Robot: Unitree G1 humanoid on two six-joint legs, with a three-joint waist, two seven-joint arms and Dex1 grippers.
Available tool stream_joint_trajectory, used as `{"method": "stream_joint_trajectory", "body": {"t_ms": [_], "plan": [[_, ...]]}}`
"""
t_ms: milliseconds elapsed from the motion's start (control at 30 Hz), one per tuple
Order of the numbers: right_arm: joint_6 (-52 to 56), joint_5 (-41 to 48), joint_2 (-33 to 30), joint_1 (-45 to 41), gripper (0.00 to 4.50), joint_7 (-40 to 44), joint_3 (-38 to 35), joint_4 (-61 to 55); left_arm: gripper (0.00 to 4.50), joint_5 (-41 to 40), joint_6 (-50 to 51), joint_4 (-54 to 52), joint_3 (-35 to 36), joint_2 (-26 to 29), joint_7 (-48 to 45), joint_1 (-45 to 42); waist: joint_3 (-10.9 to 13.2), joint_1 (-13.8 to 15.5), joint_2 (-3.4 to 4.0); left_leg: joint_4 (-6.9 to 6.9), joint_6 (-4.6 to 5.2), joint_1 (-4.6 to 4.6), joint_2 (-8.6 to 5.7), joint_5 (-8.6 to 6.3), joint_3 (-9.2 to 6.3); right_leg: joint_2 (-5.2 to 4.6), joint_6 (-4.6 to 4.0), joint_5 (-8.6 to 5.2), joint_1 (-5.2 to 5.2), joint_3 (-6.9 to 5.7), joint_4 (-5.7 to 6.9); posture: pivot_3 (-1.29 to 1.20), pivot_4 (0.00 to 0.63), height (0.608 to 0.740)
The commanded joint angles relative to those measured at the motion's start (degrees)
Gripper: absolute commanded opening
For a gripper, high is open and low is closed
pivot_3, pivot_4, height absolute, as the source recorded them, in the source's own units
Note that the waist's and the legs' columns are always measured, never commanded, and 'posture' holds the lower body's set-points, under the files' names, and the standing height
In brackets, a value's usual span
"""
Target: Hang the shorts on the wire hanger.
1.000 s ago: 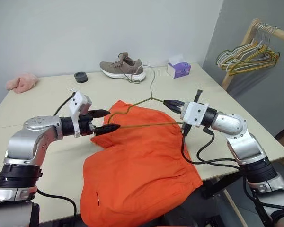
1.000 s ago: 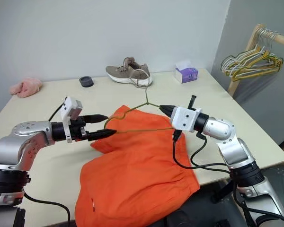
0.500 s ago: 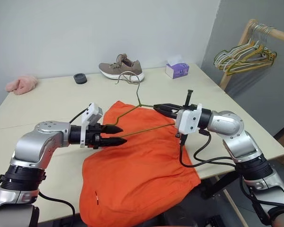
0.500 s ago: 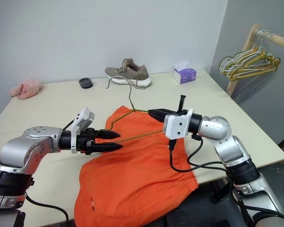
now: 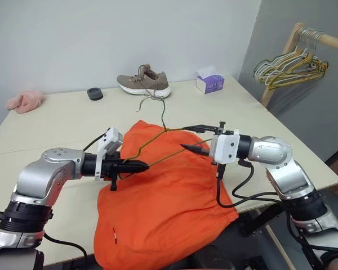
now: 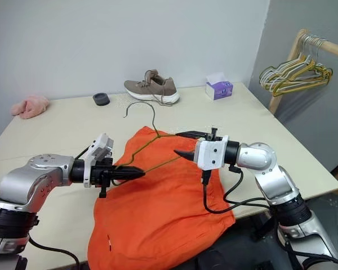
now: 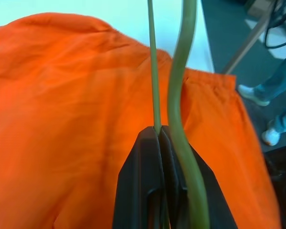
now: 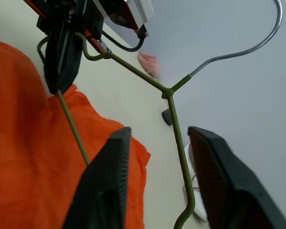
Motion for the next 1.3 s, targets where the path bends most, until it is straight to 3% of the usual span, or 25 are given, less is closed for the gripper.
{"method": "stream_joint_trajectory", "body": {"t_ms": [33,133,267,533,633,1000,1133,1300], "plan": [[13.14,6.3,-4.45,0.7,3.53,2.4,-5.3,-5.72,0.0,2.73,-4.51,-2.76,-0.19,2.65,-0.85,0.44,-0.01,0.02,-0.02,0.0,0.0,0.0,0.0,0.0,0.01,0.0,0.0,0.0,0.0,0.0,-0.01,-0.29,0.0,0.74],[21.85,8.55,-7.77,0.58,4.49,3.23,-6.74,-8.01,0.0,5.82,-8.53,-3.76,-1.88,5.0,-2.5,1.4,-0.01,-0.01,-0.01,0.0,0.0,0.02,0.0,0.0,0.02,0.0,-0.02,-0.01,0.01,0.01,-0.01,-0.3,0.0,0.74],[31.68,8.98,-12.01,-1.12,4.49,7.78,-2.5,-9.01,0.0,8.86,-12.9,-5.37,-3.94,7.6,-4.94,1.42,0.0,-0.18,-0.01,-0.02,0.0,0.05,0.01,0.0,0.01,0.0,-0.1,-0.06,0.0,-0.02,0.0,-0.3,0.0,0.74],[42.38,6.48,-12.06,-4.97,4.49,12.09,8.01,-6.76,0.0,9.73,-13.4,-7.44,-4.48,7.62,-5.11,0.56,0.01,-1.18,-0.02,-0.03,0.01,0.04,0.01,-0.01,0.04,0.0,-0.09,-0.09,-0.02,0.01,-0.01,-0.29,0.0,0.74],[43.62,5.74,-10.91,-6.11,3.92,11.99,10.34,-5.18,0.0,9.55,-12.98,-8.29,-4.28,7.58,-5.02,0.86,0.01,-1.21,-0.02,-0.04,0.01,0.02,0.01,-0.01,0.03,0.0,-0.07,-0.1,-0.02,-0.01,-0.01,-0.28,0.0,0.74],[47.3,6.18,-9.56,-7.38,0.05,13.71,11.87,-4.15,0.0,9.68,-13.78,-8.71,-3.6,6.9,-4.06,1.97,0.01,-1.13,-0.03,-0.04,0.01,0.02,0.01,-0.01,0.01,0.0,-0.06,-0.11,-0.02,-0.03,-0.01,-0.28,0.0,0.74],[49.07,7.4,-9.99,-6.84,0.05,14.4,10.8,-6.1,0.0,8.11,-12.93,-8.12,-2.74,5.61,-3.68,2.17,0.02,-1.15,-0.02,-0.04,0.01,0.02,0.01,-0.01,0.01,0.0,-0.06,-0.11,-0.02,-0.04,-0.01,-0.28,0.0,0.74],[51.16,8.86,-11.42,-5.47,0.0,14.63,9.26,-8.42,1.34,7.52,-13.21,-6.95,-1.41,3.55,-2.45,2.21,0.01,-1.16,-0.03,-0.04,0.01,0.02,0.01,-0.01,-0.01,0.0,-0.06,-0.11,-0.01,-0.06,-0.01,-0.29,0.0,0.74]]}}
